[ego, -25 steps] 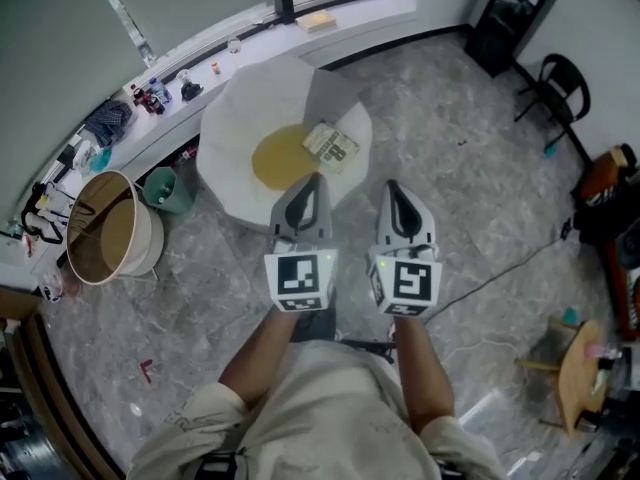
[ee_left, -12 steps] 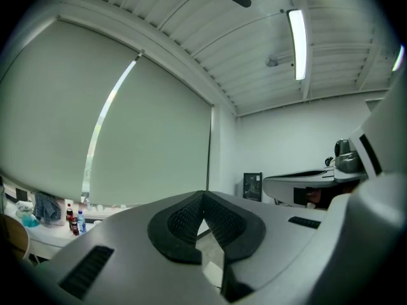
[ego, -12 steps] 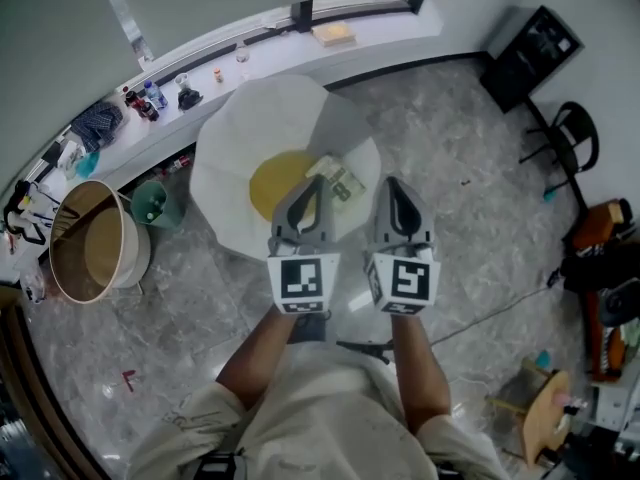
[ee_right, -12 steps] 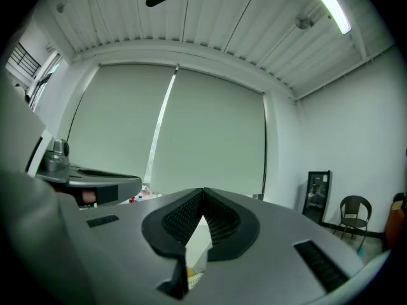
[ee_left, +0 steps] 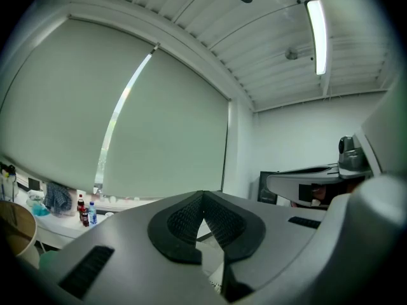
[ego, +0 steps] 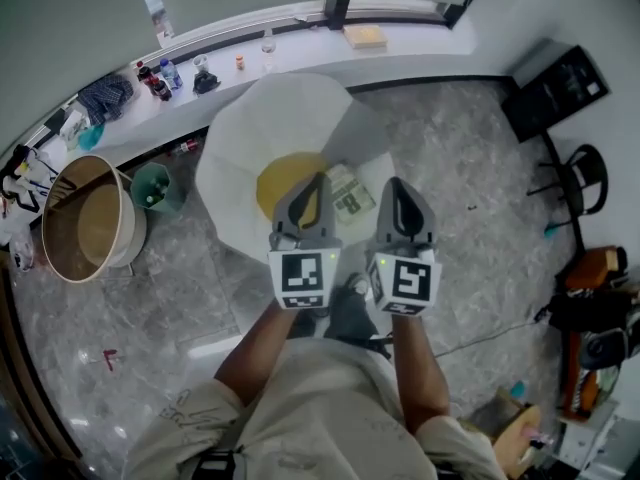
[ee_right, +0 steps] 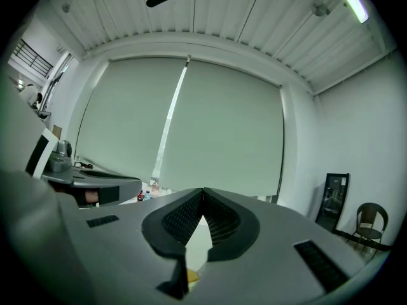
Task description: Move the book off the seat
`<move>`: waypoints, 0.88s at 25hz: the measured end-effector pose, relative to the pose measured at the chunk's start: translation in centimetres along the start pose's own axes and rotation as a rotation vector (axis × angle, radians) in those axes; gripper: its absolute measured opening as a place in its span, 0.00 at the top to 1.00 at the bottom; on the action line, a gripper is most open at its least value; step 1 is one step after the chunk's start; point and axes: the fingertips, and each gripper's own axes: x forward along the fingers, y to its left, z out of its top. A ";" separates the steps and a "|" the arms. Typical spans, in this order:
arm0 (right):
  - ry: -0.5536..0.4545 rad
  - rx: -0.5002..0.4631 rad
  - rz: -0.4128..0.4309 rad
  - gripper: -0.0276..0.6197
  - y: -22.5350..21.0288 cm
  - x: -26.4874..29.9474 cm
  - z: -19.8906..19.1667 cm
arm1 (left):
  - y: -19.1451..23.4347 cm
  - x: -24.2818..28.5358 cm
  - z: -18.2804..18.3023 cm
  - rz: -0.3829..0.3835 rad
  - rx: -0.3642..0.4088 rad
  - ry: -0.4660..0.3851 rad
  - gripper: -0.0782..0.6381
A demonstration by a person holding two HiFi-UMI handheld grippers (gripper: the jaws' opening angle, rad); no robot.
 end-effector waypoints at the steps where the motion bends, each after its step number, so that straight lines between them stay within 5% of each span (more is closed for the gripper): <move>1: 0.005 -0.004 0.014 0.95 0.2 0.5 -0.4 | 0.3 0.2 -0.3 0.010 -0.002 0.005 0.89; 15: 0.062 0.005 0.177 0.95 -6.7 11.4 -6.7 | 0.2 9.9 -5.7 0.209 -0.031 0.091 0.89; 22: 0.173 0.018 0.266 0.95 -11.7 18.2 -15.5 | -0.8 16.5 -13.7 0.316 -0.075 0.227 0.89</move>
